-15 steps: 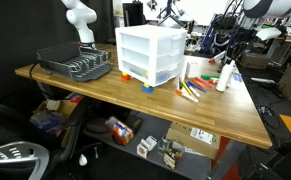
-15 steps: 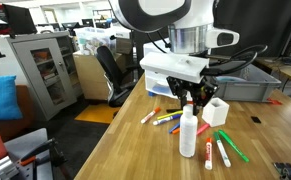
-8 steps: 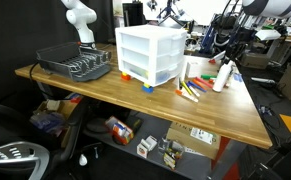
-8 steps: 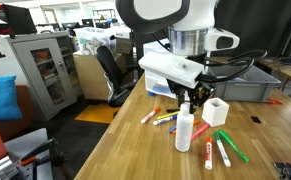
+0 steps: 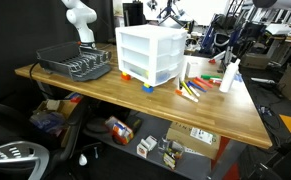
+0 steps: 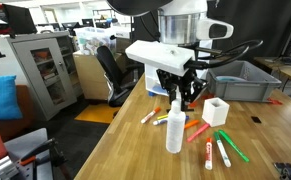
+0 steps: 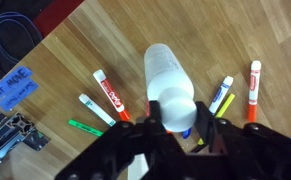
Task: Remove the lid from the white can on the table
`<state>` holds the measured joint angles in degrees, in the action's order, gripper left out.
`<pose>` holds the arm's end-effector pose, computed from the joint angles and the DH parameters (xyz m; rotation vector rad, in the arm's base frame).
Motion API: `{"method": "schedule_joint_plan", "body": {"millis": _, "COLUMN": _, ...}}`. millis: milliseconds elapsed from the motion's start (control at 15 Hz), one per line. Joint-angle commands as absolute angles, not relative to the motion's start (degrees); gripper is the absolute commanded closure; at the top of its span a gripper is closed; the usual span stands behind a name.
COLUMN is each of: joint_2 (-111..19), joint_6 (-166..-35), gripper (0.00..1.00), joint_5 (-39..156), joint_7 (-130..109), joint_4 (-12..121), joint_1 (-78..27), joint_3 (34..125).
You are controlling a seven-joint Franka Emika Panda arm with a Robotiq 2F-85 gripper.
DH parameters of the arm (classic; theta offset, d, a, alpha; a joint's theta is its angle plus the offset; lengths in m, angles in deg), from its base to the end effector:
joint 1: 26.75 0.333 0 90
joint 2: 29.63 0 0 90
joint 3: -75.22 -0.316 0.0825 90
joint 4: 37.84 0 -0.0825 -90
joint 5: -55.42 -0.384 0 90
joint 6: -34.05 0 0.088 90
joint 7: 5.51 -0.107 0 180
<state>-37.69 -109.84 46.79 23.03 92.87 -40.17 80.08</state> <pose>0.5108 -0.1699 0.3014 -3.0953 -0.0971 -0.1792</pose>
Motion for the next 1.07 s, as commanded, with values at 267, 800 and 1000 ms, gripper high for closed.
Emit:
{"method": "schedule_joint_plan", "body": {"millis": 267, "joint_2": -37.30, "joint_6": -109.90, "gripper": 0.86, "joint_5": 43.64, "joint_7": 24.96, "joint_4": 94.01, "joint_1": -40.04, "joint_3": 81.18}}
{"method": "schedule_joint_plan", "body": {"millis": 800, "joint_2": -37.21, "joint_6": -111.14, "gripper": 0.86, "joint_5": 42.06, "joint_7": 26.95, "joint_4": 96.06, "joint_1": -39.33, "joint_3": 79.77}}
{"method": "schedule_joint_plan", "body": {"millis": 1000, "joint_2": -37.12, "joint_6": -111.75, "gripper": 0.66, "joint_5": 42.13, "joint_7": 27.07, "joint_4": 96.40, "joint_1": -39.12, "joint_3": 79.58}}
